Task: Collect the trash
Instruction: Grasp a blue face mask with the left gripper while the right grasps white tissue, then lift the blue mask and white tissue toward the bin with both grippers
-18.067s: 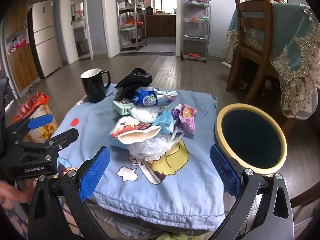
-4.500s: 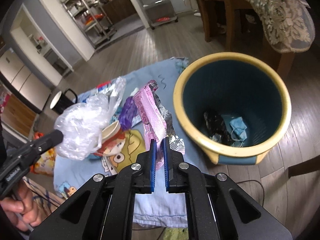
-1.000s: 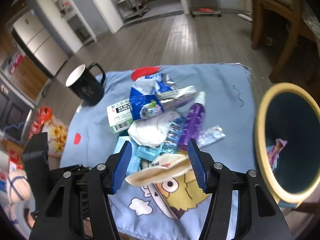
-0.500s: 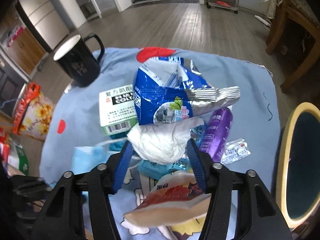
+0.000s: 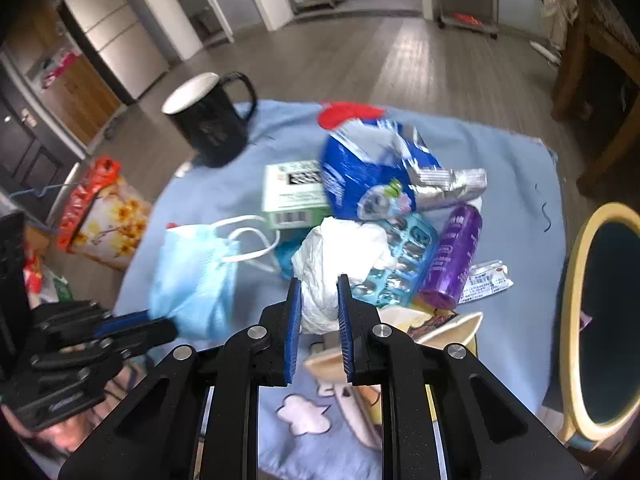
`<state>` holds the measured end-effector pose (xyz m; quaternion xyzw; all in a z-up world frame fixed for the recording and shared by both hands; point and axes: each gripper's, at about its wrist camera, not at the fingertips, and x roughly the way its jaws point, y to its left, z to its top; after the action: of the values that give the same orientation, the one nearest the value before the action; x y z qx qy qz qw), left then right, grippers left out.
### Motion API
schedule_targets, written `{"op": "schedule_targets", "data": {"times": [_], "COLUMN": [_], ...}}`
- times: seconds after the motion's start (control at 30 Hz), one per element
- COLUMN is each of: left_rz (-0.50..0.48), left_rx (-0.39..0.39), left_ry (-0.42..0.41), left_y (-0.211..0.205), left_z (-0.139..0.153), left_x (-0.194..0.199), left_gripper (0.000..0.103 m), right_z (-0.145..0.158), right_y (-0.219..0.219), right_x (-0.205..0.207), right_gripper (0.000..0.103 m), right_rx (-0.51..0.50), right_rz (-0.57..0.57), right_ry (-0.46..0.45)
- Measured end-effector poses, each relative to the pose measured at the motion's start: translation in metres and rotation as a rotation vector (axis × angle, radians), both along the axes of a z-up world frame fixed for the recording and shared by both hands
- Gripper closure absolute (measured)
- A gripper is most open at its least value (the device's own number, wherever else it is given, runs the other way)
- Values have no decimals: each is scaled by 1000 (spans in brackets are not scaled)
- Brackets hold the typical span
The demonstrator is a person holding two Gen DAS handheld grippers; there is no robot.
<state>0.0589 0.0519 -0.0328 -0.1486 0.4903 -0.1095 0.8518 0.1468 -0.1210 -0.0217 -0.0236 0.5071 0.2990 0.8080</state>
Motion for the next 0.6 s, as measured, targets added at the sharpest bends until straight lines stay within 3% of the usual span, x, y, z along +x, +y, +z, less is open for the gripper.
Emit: {"op": "schedule_targets", "data": {"times": [0.27, 0.6], "left_rz": [-23, -97], "left_rx": [1, 9], "left_ry": [-45, -98], "left_y": [-8, -43], "left_z": [18, 46], "left_x": [-5, -4], "left_gripper": [97, 97], "right_z": [43, 40], "right_y": [-35, -89], "right_x": [-28, -39], "right_gripper": [84, 84], "right_rx": [73, 58], "right_rz": [-32, -152], "right_ry": [-89, -86]}}
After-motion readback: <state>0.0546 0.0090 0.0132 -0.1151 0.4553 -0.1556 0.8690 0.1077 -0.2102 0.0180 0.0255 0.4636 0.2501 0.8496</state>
